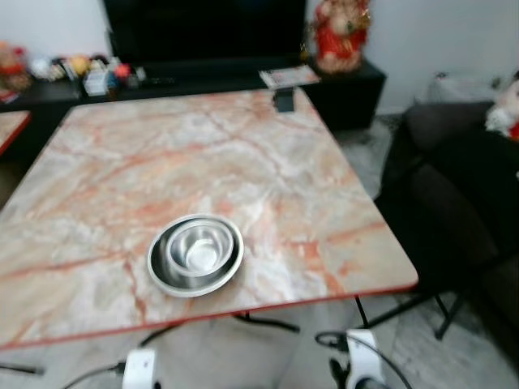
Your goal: Setting the table
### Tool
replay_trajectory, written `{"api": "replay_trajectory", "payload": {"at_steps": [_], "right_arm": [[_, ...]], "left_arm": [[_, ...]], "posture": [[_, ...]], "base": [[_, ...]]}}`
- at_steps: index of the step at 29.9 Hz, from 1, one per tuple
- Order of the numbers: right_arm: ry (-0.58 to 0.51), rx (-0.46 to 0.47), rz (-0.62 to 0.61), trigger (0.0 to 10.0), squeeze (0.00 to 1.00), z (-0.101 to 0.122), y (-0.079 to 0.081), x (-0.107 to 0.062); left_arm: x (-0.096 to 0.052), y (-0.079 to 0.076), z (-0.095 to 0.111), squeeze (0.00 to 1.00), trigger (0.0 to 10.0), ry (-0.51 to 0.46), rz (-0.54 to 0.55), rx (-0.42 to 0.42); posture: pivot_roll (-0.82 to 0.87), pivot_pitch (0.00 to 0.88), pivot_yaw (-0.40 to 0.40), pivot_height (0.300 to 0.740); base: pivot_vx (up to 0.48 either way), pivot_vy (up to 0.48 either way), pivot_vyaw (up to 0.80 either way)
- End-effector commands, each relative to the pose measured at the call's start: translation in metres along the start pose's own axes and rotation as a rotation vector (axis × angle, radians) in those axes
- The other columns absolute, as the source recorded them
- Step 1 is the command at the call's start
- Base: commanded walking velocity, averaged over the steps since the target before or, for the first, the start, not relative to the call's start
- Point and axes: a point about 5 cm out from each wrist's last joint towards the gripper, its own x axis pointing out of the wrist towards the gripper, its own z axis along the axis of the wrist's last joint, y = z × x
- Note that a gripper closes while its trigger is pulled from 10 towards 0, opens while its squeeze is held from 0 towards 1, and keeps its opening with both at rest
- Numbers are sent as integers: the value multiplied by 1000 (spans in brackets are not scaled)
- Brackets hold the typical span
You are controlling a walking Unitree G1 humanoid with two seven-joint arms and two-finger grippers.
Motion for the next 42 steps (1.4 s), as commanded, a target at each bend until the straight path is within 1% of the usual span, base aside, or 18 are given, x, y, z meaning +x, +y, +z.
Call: {"api": "replay_trajectory", "payload": {"at_steps": [1, 8, 9, 11, 12, 14, 17, 22, 27, 30, 33, 37, 38, 39, 42], "right_arm": [[-15, 10, 26, 10000, 0, 4, 12, 2], [-18, 15, 33, 10000, 0, 5, 17, 2], [-15, -11, 36, 10000, 0, 4, 17, 2], [-21, -30, 32, 10000, 0, 5, 17, 2], [-8, -38, 50, 10000, 0, 4, 17, 2], [-4, -40, 55, 10000, 0, 3, 17, 2], [-11, -3, 48, 10000, 0, 6, 17, 2], [-7, -34, 58, 10000, 0, 6, 18, 3], [-3, -44, 64, 10000, 0, 5, 21, 3], [-4, -43, 67, 10000, 0, 5, 23, 3], [2, -38, 76, 10000, 0, 2, 30, 2], [10, -24, 79, 10000, 0, -1, 33, 2], [6, 1, 79, 10000, 0, -1, 34, 2], [6, 1, 79, 10000, 0, -1, 34, 2], [8, 9, 83, 10000, 0, -3, 38, 1]], "left_arm": [[-3, 13, -8, 0, 10000, 26, 35, 0], [-2, 16, -6, 0, 10000, 23, 39, 15], [-2, 15, -5, 0, 10000, 22, 41, 11], [-2, 14, -6, 0, 10000, 21, 42, 5], [-2, 14, -7, 0, 10000, 24, 46, 0], [-3, 14, -8, 0, 10000, 25, 47, -1], [-3, 14, -10, 0, 10000, 30, 51, -7], [-6, 18, -18, 0, 10000, 49, 81, -38], [-6, 21, -18, 0, 10000, 43, 88, -41], [-6, 24, -17, 0, 10000, 41, 94, -41], [-7, 32, -15, 0, 10000, 37, 116, -48], [-7, 38, -14, 0, 10000, 36, 128, -49], [-7, 41, -14, 0, 10000, 36, 134, -47], [-7, 41, -14, 0, 10000, 36, 134, -47], [-9, 49, -13, 0, 10000, 29, 154, -51]], "posture": [[-60, 0, 38, 732], [-51, 0, 44, 732], [-40, 0, 37, 732], [-32, 0, 32, 732], [-27, 0, 27, 732], [-27, 0, 27, 732], [-20, 0, 20, 732], [0, 0, 16, 732], [8, 0, 17, 732], [15, 0, 15, 732], [27, 0, 24, 732], [37, 0, 27, 732], [53, 0, 31, 732], [53, 0, 31, 732], [68, 0, 51, 732]], "base": [[0, 480, 0], [0, 480, 0], [0, 480, 0], [0, 480, 0], [0, 480, 800], [0, 480, 800], [0, 480, 267], [0, 480, 0], [0, 480, 0], [0, 480, 0], [0, 480, 196], [0, 480, 628], [0, 480, 0], [0, 480, 0], [0, 480, 0]]}}
